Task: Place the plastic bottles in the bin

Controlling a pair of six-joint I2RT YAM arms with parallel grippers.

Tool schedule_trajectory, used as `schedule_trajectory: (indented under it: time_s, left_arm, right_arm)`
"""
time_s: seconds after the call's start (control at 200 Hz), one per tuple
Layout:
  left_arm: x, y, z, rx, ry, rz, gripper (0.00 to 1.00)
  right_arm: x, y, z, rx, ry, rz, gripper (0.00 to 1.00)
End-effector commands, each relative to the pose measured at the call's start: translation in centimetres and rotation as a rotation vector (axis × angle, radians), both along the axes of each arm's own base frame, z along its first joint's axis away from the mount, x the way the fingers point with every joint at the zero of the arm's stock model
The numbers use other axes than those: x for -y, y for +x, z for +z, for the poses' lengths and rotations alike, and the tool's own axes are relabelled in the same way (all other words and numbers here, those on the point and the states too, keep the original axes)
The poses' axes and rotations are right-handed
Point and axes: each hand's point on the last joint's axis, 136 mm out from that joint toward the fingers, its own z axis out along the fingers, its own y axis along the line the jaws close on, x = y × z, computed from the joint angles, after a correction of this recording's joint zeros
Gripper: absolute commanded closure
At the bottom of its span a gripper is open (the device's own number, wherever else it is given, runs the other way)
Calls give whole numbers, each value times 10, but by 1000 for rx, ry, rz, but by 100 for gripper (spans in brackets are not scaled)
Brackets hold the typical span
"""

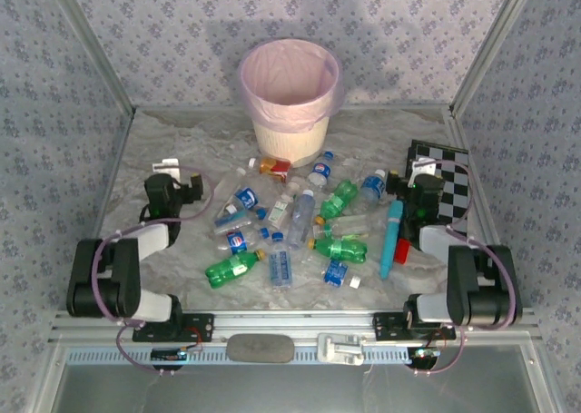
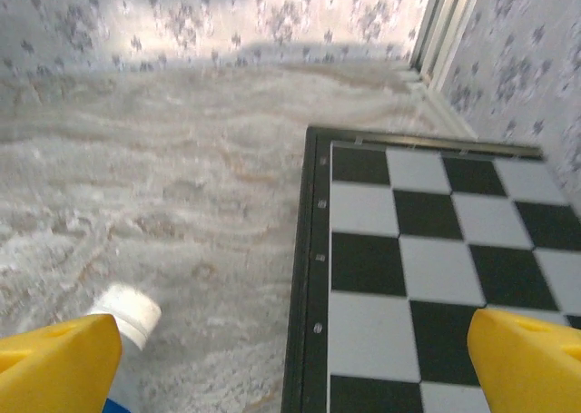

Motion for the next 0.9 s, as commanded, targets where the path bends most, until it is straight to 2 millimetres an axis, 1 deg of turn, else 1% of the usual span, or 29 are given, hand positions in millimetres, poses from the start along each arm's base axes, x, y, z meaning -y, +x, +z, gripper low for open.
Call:
schedule_trajectory:
  time_s: [0.0,0.075,0.15,0.21,0.27,0.305,0.405,0.475,0.57,0.65,0.69,0.7,0.73,0.815,0.895]
  left_arm:
    - [-5,-6,25,-26,-5,34,0]
    - [-4,-11,37,-33,-14,37,0]
    - [-3,-16,50,-11,-48,47,0]
    - [0,-22,60,-7,-119,59,0]
    - [4,-28,68,-28,-211,80,0]
    - [9,-31,70,-44,-271,81,0]
    - [33,-39,71,-77,-443,45,0]
    - [52,-45,68,-89,-533,26,0]
    - [78,-51,62,-107,-618,5,0]
    - [97,-53,57,-127,-675,-1,0]
    - [106,-53,55,-136,-688,-8,0]
    - [107,-52,55,-136,-690,-6,0]
    - [113,-51,55,-140,-692,-15,0]
    - [131,-47,56,-154,-680,-39,0]
    - [147,-39,58,-173,-672,-64,0]
  right_arm:
    - [4,-5,23,-9,36,-51,0]
    - [-1,-5,40,-10,76,-44,0]
    - [-10,-6,53,-34,119,-36,0]
    - [-20,-8,60,-62,154,-24,0]
    - [-33,-12,63,-107,189,-5,0]
    - [-41,-15,66,-131,213,9,0]
    - [-63,-25,66,-219,309,36,0]
    - [-75,-33,63,-288,389,39,0]
    - [-94,-47,52,-406,498,37,0]
    - [-102,-60,37,-502,588,-32,0]
    - [-109,-64,31,-537,628,-38,0]
    - [-110,-68,28,-561,632,-44,0]
    - [-114,-72,22,-593,648,-52,0]
    - [-117,-74,13,-625,661,-82,0]
    - [-110,-68,4,-619,664,-155,0]
